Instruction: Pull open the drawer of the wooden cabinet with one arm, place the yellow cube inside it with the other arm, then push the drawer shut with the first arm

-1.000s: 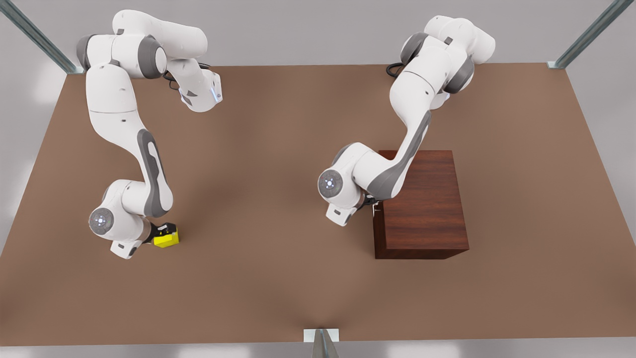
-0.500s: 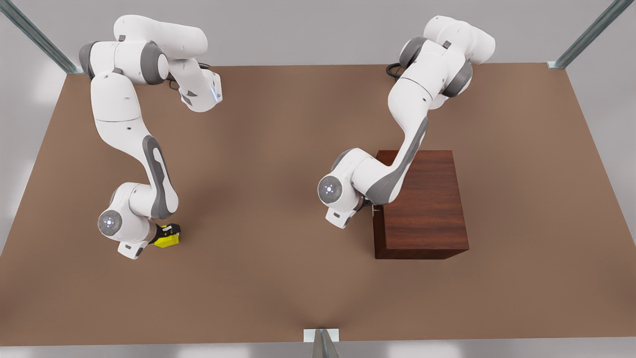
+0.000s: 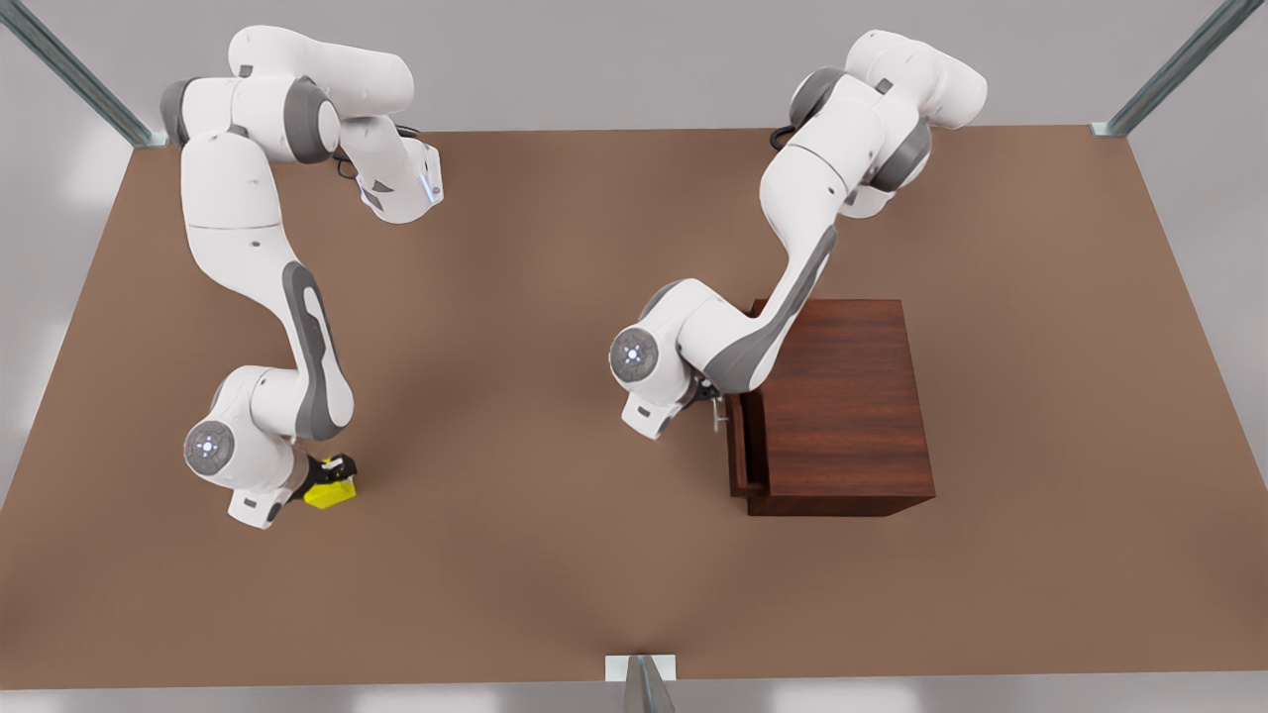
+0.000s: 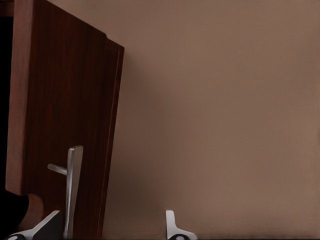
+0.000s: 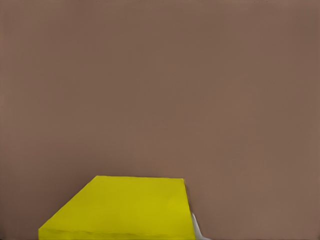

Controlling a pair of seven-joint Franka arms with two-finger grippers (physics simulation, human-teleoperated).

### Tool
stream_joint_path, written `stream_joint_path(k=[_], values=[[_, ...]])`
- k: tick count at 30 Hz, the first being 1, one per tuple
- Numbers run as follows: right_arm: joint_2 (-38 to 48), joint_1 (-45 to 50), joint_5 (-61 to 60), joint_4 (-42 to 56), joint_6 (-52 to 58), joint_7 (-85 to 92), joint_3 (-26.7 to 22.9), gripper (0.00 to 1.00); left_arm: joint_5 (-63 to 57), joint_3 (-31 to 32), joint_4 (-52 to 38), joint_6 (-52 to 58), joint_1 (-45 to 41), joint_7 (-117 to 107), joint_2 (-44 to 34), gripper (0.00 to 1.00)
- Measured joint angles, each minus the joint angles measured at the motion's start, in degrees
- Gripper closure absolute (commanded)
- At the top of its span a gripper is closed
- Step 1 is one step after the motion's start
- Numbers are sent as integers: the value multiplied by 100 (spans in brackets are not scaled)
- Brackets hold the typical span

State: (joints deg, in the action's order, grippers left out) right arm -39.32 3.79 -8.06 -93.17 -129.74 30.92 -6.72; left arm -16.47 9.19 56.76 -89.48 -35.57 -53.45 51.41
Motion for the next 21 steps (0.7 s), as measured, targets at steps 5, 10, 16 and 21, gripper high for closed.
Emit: stream_joint_path(k=[5, 10, 16, 21], values=[[6, 208, 21, 150, 305, 45, 3, 46, 5, -1, -26, -117, -114, -44, 42, 0], [-3, 527, 22, 219, 447, 64, 4, 46, 6, -1, -60, -312, -202, -86, 118, 0], [-12, 652, 19, 263, 516, 72, 4, 46, 7, 4, -93, -481, -320, -148, 105, 0], [-5, 746, 20, 271, 539, 76, 3, 46, -1, -22, -141, -540, -497, -211, 116, 0]])
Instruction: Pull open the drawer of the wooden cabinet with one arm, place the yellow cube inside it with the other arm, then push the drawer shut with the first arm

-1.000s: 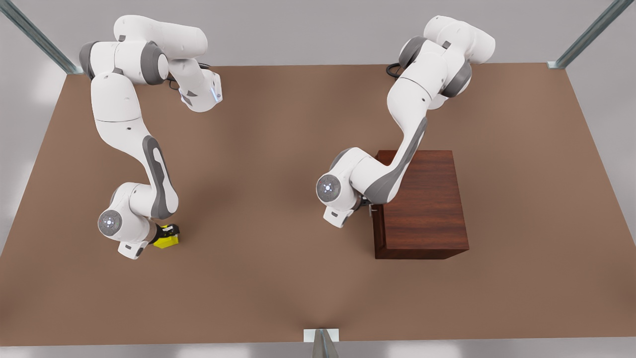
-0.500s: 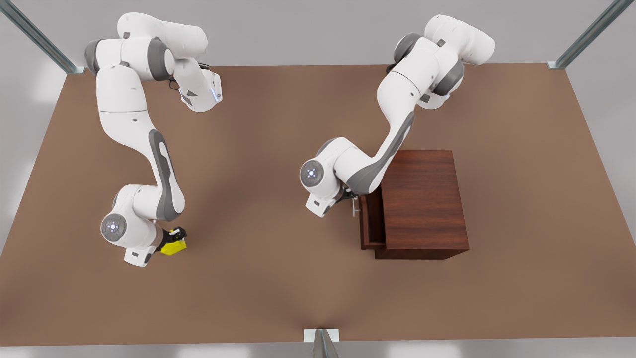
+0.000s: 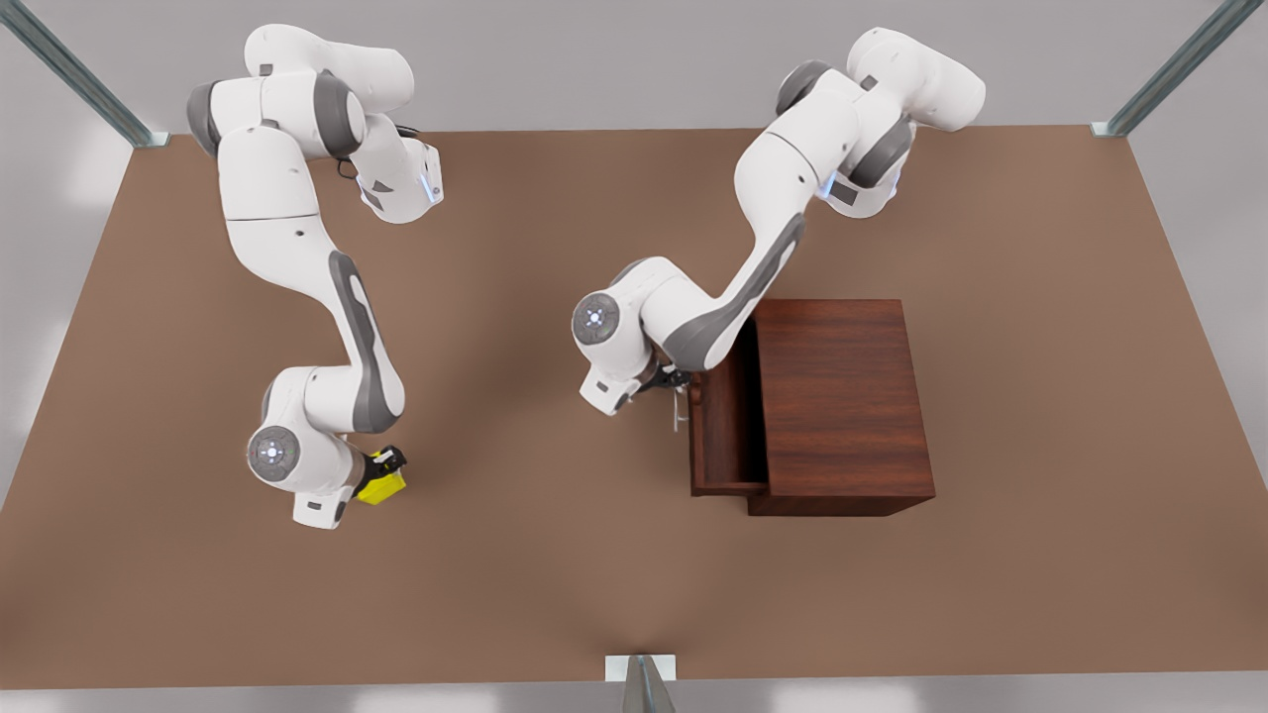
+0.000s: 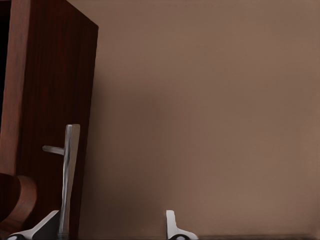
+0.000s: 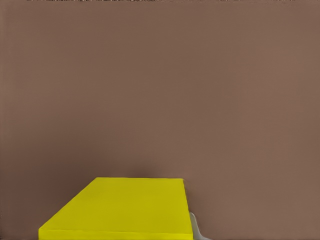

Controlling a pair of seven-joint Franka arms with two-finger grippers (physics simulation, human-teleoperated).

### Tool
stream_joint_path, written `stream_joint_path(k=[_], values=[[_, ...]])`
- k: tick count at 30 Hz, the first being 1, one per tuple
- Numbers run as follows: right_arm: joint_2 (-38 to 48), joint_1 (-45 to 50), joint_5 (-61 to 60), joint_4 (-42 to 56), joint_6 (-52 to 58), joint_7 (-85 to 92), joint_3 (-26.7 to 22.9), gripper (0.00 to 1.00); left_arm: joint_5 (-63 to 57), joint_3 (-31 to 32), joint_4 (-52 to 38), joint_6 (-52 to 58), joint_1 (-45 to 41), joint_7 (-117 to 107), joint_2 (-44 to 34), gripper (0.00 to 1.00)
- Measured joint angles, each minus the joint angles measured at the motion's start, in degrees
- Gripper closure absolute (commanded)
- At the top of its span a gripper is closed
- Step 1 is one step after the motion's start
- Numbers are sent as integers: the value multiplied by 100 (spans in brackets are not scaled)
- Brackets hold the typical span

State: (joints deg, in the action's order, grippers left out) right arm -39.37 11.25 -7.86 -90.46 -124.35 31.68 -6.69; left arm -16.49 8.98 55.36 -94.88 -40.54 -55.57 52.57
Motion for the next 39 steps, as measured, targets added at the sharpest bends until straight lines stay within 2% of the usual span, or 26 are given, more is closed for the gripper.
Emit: stream_joint_path(k=[5, 7, 9, 13, 15, 17, 23, 27, 34, 35, 36, 39], values=[[97, 302, 22, 46, 84, 20, 10, 45, -3, -23, -105, -33, -116, -69, -2, 0], [112, 390, 19, 70, 120, 27, 120, 45, 141, -24, -479, 104, -81, -117, -159, 0], [115, 414, 21, 97, 146, 36, 214, 45, 326, -19, -891, 579, 324, -163, -840, 0], [83, 439, 32, 482, 232, 130, 722, 45, 637, -8, -1026, 1884, 1412, 22, -2028, 0], [39, 845, 45, 987, 333, 176, 882, 46, 848, 11, 384, 2174, 2267, 407, -3154, 0], [-86, 1256, 40, 1517, 401, 222, 1072, 45, 1097, 34, 1142, 2318, 2815, 778, -3634, 0], [-231, 2187, 14, 2556, 418, 340, 1348, 46, 1375, 33, 1383, 2668, 2971, 1674, -3742, 0], [-328, 2562, -56, 2614, 84, 423, 1630, 45, 1452, 38, 1376, 2741, 3084, 2125, -3768, 0], [-734, 3195, -134, 2625, -704, 563, 1643, 45, 1537, 48, 1395, 2808, 3213, 2713, -3747, 0], [-767, 3206, -138, 2626, -799, 581, 1643, 44, 1543, 52, 1395, 2827, 3217, 2780, -3748, 0], [-783, 3212, -128, 2619, -881, 589, 1643, 0, 1550, 55, 1396, 2843, 3217, 2844, -3753, 0], [-800, 3247, -76, 2552, -1092, 594, 1643, 0, 1603, 57, 1391, 2883, 3216, 3012, -3764, 0]])
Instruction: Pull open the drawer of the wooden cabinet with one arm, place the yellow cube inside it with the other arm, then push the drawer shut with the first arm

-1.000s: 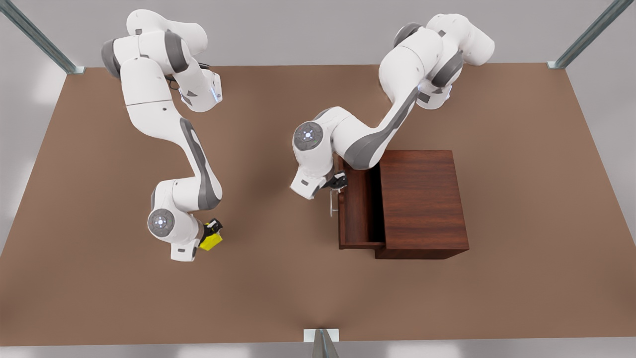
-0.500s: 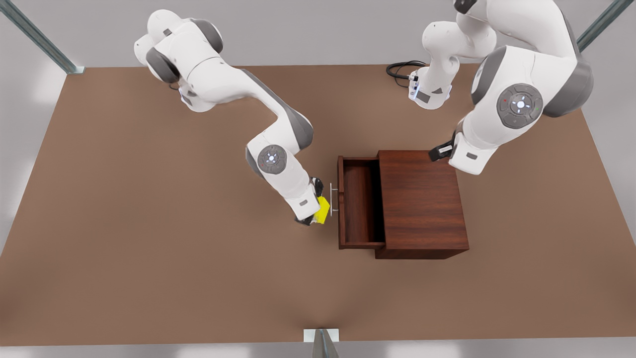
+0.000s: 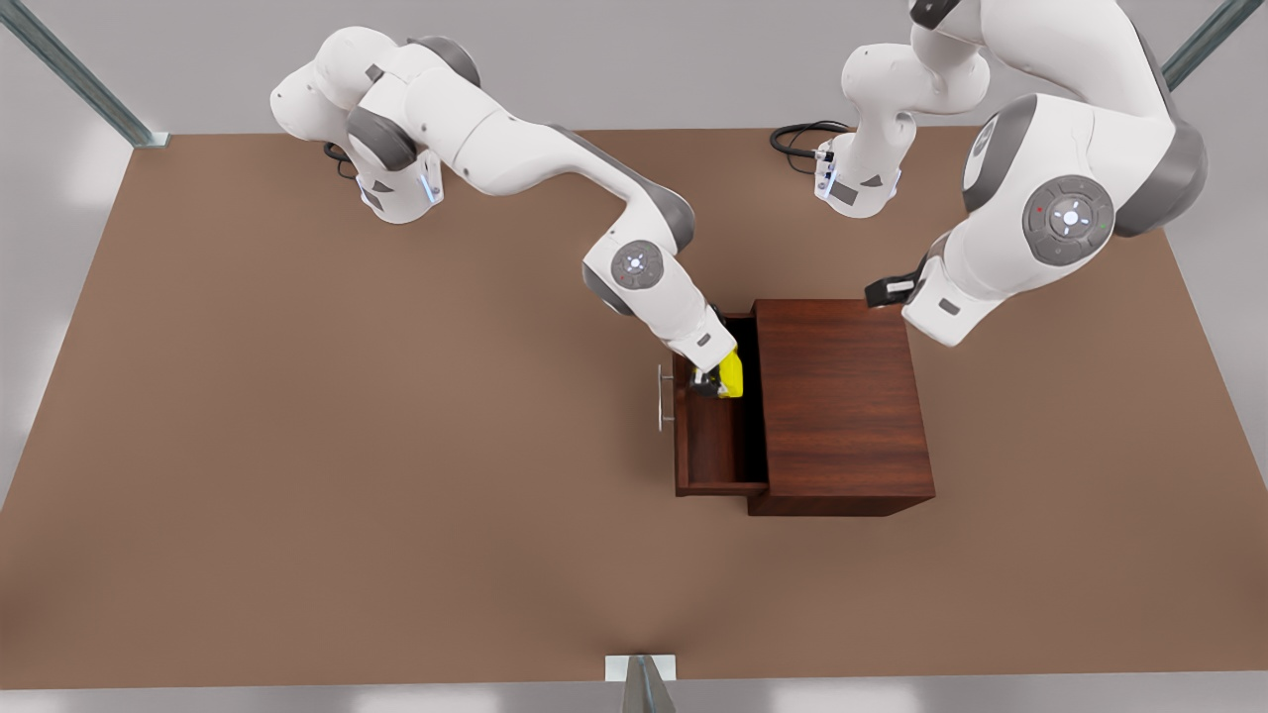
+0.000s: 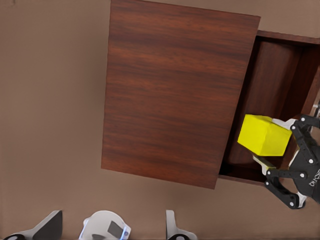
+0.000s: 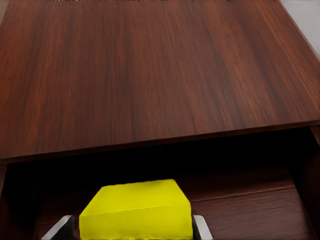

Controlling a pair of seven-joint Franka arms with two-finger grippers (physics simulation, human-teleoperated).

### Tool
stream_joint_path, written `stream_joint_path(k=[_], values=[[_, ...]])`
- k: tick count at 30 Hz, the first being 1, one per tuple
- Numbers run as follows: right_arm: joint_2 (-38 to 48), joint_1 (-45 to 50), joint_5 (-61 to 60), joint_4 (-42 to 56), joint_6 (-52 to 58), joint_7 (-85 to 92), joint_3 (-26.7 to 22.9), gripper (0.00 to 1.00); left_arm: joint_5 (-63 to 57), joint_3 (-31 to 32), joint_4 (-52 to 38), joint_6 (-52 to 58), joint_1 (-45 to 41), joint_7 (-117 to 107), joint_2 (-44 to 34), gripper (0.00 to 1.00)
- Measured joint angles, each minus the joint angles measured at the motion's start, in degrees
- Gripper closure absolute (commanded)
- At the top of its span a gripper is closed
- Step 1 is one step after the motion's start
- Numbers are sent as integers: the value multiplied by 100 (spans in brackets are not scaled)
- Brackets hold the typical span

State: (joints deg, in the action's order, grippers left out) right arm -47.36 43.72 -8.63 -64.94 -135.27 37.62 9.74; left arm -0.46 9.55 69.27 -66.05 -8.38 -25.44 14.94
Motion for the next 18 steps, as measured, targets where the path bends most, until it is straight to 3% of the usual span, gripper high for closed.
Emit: stream_joint_path(k=[5, 8, 9, 10, 11, 13, 18], values=[[180, -224, -9, -182, -136, -12, 17, 0, 28, 2, 1, 26, -11, 223, 38, 0], [1141, -1042, -58, -225, 992, -360, -113, 0, 53, 2, 2, 3, -27, 326, 58, 0], [1336, -1492, -66, -195, 1578, -582, -216, 0, 131, 5, -3, -5, -107, 339, 64, 10], [1432, -2002, -45, -154, 2169, -814, -344, 0, 205, 5, -24, -36, -361, 297, 134, 57], [1490, -2395, 7, -126, 2739, -1037, -663, 0, 255, 7, -80, -138, -853, 155, 331, 78], [1988, -2859, 341, -259, 3718, -1443, -1002, 0, 311, 19, -289, -469, -1863, -364, 840, 79], [3600, -3648, 900, -1072, 5083, -2267, -1115, 0, 91, 1, -554, -2100, -3275, -2806, 1905, 79]])
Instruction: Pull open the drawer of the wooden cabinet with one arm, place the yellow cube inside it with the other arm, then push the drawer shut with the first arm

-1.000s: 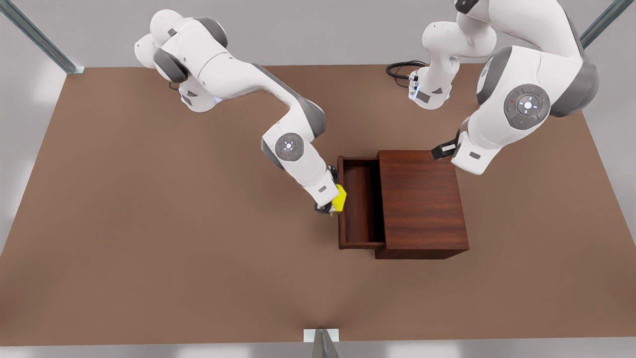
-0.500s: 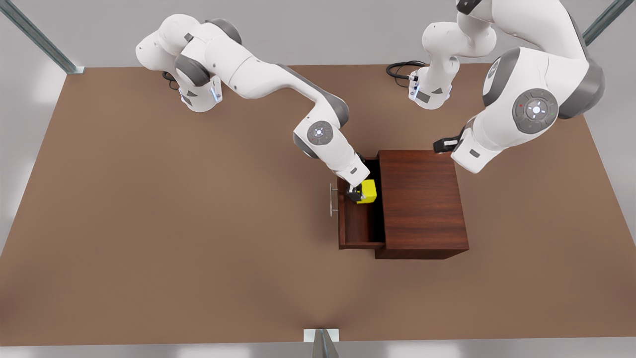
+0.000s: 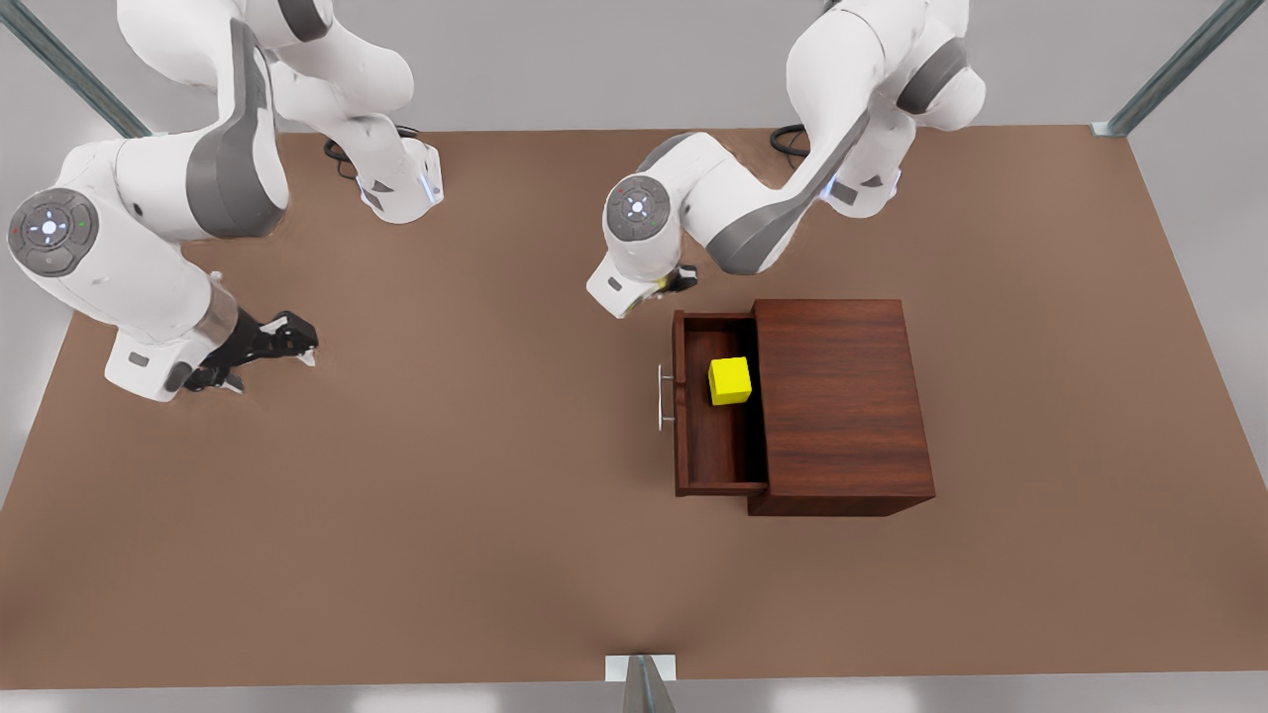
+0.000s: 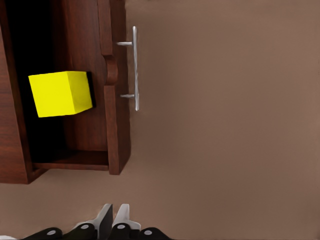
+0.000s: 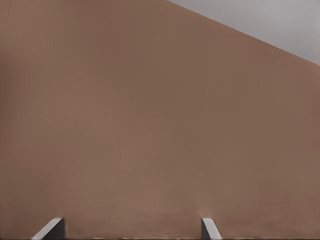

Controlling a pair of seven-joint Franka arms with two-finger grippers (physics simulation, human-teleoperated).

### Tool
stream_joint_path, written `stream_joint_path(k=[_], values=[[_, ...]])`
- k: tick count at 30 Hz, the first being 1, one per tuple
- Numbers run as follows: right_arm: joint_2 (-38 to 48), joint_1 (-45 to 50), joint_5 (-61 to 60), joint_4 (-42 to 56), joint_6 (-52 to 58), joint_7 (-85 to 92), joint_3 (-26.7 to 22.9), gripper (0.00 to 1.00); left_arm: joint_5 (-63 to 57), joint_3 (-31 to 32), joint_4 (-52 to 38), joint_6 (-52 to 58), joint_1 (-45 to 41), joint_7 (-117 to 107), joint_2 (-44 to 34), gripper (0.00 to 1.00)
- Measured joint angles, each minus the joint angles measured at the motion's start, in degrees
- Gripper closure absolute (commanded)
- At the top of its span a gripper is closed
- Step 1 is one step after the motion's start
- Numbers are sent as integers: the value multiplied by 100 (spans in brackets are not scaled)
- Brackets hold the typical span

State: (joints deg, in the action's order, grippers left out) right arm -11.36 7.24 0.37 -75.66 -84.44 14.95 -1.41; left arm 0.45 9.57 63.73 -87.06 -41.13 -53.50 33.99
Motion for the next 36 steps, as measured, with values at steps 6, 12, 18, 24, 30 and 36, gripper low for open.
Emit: stream_joint_path(k=[6, 12, 18, 24, 30, 36], values=[[481, -163, 128, -680, 397, -728, 8, 0, -316, -85, -125, -1978, -46, -3393, 1026, 79], [410, -120, 166, -656, 443, -1237, 3, 0, -361, -122, 161, -2569, 18, -5965, 1132, 79], [341, -150, 192, -654, 412, -1599, 1, 0, -374, -116, 486, -2546, 150, -7666, 1209, 79], [328, -144, 205, -672, 405, -1812, -5, 0, -372, -105, 562, -2368, 159, -8743, 1287, 79], [307, -143, 190, -673, 402, -1939, 1, 0, -357, -94, 617, -2325, 275, -9372, 1396, 79], [277, -144, 145, -665, 400, -2028, -2, 0, -344, 41, 774, -2358, 528, -9375, 1405, 79]])
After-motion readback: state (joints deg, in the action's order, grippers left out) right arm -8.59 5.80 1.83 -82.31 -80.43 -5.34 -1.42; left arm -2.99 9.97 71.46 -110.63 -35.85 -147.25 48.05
